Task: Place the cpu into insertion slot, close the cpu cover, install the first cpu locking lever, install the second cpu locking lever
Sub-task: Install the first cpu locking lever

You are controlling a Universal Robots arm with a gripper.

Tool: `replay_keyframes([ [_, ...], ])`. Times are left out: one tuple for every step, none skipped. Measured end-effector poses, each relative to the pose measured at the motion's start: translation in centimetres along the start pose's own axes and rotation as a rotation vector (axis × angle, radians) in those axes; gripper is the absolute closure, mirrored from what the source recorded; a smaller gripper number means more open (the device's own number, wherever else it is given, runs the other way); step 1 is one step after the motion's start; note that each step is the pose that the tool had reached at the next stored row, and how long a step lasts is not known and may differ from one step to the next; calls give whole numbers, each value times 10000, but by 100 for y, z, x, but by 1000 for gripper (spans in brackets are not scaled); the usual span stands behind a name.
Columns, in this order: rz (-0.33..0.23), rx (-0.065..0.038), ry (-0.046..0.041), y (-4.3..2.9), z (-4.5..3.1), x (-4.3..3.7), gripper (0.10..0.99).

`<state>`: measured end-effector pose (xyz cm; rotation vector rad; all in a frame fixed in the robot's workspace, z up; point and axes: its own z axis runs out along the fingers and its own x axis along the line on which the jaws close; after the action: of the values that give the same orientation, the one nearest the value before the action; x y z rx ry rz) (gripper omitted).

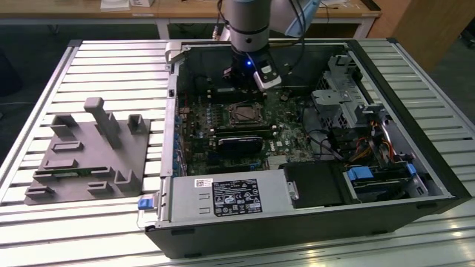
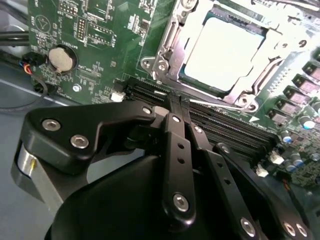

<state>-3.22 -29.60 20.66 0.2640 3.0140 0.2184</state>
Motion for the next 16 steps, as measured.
replay_keyframes([
  [-6, -8, -49, 0, 3, 7, 980],
  [-11, -15, -87, 1, 4, 16, 980],
  [-15, -20, -117, 1, 6, 23, 980],
  [-21, -20, -148, 0, 7, 28, 980],
  [-17, -14, -178, 1, 9, 29, 980],
  [17, -10, -193, 1, 10, 30, 980],
  [69, -4, -206, 1, 10, 32, 980],
  [129, 2, -219, 3, 12, 35, 980],
  [187, 9, -229, 5, 12, 42, 980],
  [233, 14, -237, 9, 14, 51, 980],
  [277, 19, -245, 12, 15, 62, 980],
  [327, 23, -254, 16, 17, 73, 980],
  [371, 28, -262, 19, 18, 82, 980],
  [417, 33, -269, 22, 20, 89, 980],
  [469, 39, -278, 24, 22, 94, 980],
  [531, 46, -288, 25, 25, 96, 980],
])
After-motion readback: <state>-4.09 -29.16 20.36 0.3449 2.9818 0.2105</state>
